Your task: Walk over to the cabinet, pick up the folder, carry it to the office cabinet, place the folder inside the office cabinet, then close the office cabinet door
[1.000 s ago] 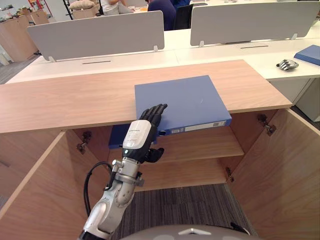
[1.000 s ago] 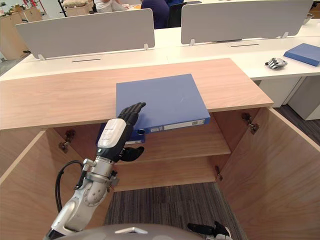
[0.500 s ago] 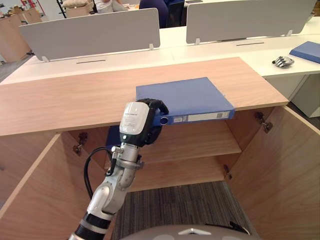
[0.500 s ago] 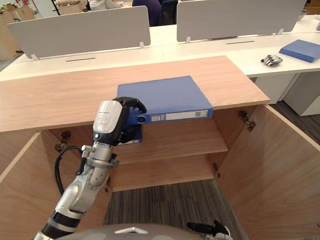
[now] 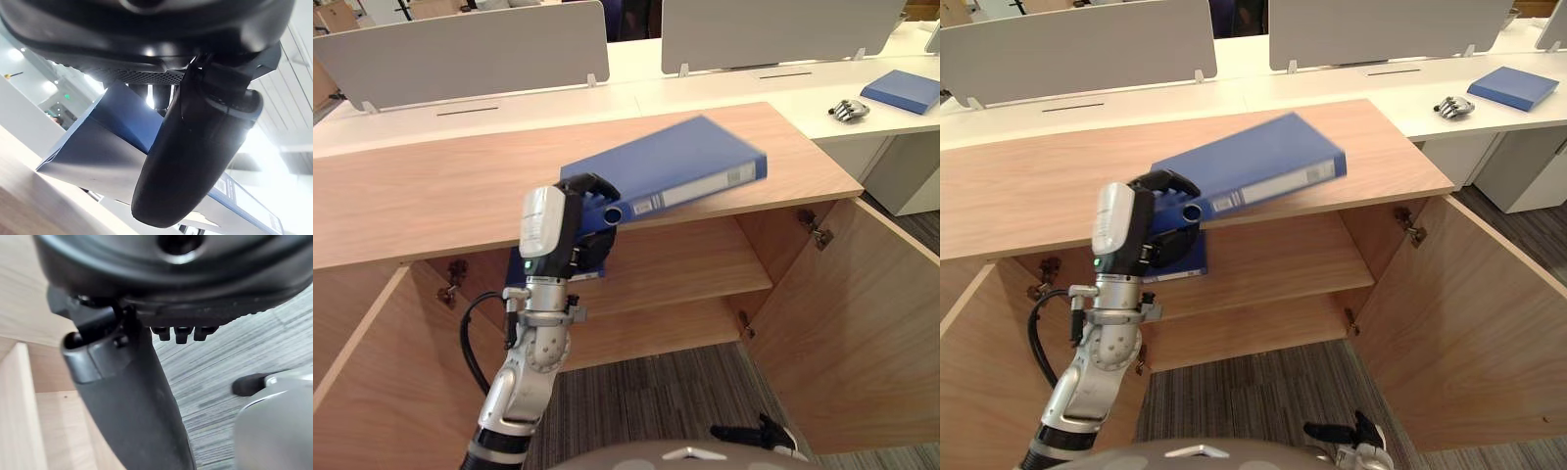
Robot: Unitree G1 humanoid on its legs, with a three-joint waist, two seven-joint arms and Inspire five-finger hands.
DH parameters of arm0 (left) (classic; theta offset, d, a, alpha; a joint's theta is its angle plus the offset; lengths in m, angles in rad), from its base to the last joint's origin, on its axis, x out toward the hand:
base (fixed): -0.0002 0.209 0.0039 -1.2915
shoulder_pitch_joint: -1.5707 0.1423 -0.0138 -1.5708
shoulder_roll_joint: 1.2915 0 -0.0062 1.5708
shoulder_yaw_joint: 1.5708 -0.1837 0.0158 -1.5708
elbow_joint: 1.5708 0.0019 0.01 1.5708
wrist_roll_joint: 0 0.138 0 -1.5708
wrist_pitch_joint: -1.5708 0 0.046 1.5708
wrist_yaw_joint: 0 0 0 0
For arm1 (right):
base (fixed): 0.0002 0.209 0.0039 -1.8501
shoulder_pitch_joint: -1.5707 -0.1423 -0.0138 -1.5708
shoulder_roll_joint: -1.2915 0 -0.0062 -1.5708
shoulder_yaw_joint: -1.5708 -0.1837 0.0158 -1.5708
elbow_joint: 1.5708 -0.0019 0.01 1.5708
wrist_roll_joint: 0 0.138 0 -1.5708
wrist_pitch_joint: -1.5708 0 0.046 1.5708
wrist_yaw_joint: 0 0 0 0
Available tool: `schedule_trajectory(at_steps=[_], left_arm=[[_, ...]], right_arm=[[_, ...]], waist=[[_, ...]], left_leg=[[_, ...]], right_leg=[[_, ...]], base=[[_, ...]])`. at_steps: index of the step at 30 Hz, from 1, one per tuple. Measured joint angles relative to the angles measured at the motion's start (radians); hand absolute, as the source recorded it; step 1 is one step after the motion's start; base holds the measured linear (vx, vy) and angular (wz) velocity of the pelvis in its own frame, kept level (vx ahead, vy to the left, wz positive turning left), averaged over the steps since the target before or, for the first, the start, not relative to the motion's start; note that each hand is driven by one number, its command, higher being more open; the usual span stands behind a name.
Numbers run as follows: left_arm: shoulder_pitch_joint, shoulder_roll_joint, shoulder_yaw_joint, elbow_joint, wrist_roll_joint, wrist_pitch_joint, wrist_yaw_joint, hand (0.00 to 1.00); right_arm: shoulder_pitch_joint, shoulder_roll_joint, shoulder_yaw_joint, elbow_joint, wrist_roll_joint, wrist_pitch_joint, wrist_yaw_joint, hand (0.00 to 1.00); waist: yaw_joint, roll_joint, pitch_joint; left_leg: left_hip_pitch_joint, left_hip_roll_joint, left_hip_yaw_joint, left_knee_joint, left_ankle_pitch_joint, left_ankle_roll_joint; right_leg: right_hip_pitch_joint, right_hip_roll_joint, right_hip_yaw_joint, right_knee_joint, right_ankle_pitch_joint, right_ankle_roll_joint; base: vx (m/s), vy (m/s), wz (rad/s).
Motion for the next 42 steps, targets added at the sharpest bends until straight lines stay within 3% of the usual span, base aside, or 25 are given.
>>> schedule_trajectory(at_steps=[10,20,24,30,42], left_arm=[[0.087,-0.121,0.134,-0.274,-0.223,-0.025,0.073,0.00],[0.134,-0.180,0.176,-0.324,-0.536,-0.083,0.089,0.00],[0.166,-0.192,0.176,-0.326,-0.700,-0.096,0.028,0.00],[0.166,-0.203,0.138,-0.326,-0.914,-0.099,-0.102,0.00],[0.164,-0.117,0.008,-0.250,-1.223,-0.097,-0.365,0.00]], right_arm=[[0.065,0.103,0.033,-0.431,0.037,-0.088,-0.017,1.00],[0.103,0.155,0.036,-0.839,0.070,-0.129,-0.036,1.00],[0.100,0.157,0.036,-1.000,0.072,-0.168,-0.036,1.00],[0.046,0.142,0.036,-1.132,0.069,-0.177,-0.037,1.00],[-0.118,0.064,0.035,-1.246,0.068,-0.182,-0.025,1.00]], waist=[[0.009,-0.003,0.005],[0.018,-0.002,0.020],[0.020,-0.004,0.026],[0.020,-0.004,0.026],[0.019,-0.003,0.026]], left_leg=[[-0.001,0.003,0.001,0.000,-0.004,0.004],[-0.013,0.002,0.001,0.000,-0.005,0.003],[-0.018,0.003,0.001,0.013,-0.014,0.003],[-0.024,0.002,0.001,0.023,-0.018,0.003],[-0.021,0.002,0.001,0.031,-0.019,0.003]], right_leg=[[-0.010,0.003,0.005,0.011,-0.002,0.000],[-0.024,0.002,0.007,0.012,-0.003,0.002],[-0.024,0.002,0.008,0.012,-0.004,0.003],[-0.023,-0.001,0.008,0.015,-0.004,0.004],[-0.022,-0.001,0.010,0.023,-0.004,0.004]], base=[[-0.04,-0.008,-0.01],[0.00,-0.001,0.00],[-0.02,-0.002,0.00],[-0.01,0.000,0.00],[-0.04,-0.001,0.00]])
